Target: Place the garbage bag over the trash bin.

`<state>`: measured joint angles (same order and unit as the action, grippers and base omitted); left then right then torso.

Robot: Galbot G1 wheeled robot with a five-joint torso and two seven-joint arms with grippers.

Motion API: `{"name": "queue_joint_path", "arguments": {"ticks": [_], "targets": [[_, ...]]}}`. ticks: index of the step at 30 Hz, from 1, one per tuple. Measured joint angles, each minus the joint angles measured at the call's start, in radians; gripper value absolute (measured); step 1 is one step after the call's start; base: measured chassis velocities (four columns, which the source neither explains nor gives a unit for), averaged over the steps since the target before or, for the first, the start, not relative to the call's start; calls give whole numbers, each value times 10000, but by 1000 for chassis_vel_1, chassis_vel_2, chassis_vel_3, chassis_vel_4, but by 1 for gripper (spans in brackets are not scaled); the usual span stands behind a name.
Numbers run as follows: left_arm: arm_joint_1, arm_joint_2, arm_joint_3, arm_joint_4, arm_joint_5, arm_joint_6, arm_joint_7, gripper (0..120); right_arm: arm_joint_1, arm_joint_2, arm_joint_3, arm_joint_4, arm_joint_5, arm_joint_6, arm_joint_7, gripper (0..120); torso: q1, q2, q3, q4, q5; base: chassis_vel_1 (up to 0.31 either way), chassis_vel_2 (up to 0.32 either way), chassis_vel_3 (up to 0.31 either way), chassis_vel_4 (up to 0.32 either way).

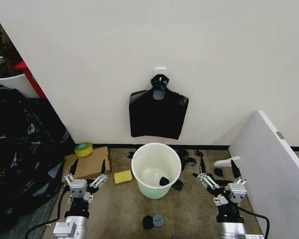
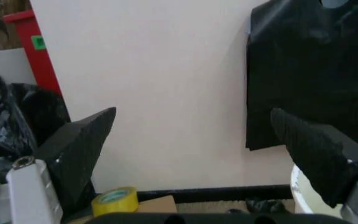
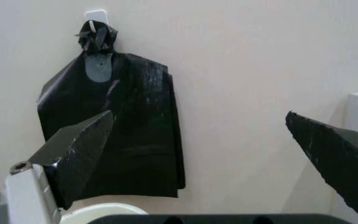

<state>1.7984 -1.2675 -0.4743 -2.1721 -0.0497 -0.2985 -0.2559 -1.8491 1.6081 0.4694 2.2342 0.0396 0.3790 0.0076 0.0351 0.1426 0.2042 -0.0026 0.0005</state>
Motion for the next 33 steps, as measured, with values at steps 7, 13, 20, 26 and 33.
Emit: {"name": "queue_joint_path", "arguments": {"ticks": [7,13,20,26,33], "targets": [[128,62,-42,-157,86,-223,53,97,763,-493,-337,-324,621,-567,-4,100,0,0,0,0,2,0,0,0,0],[360,-275,88,-211,439,-407,133,97,1499,-846,-615,-747,887,-837,4,100,0,0,0,3,3,0,0,0,0],[332,-238,-38,-213,441,-470,185,97,1569,-789,-773,-988,600,-805,13,100,0,0,0,0,1,0,0,0,0],[252,-140,-71,-234,409,-458,246,97,1538,-705,-852,-1027,192,-784,42,100,0,0,0,-1,0,0,0,0,0],[393,-121,-237,-343,405,-528,244,97,2009,-842,-1048,-1172,224,-1006,17,100,0,0,0,-1,1,0,0,0,0]]}}
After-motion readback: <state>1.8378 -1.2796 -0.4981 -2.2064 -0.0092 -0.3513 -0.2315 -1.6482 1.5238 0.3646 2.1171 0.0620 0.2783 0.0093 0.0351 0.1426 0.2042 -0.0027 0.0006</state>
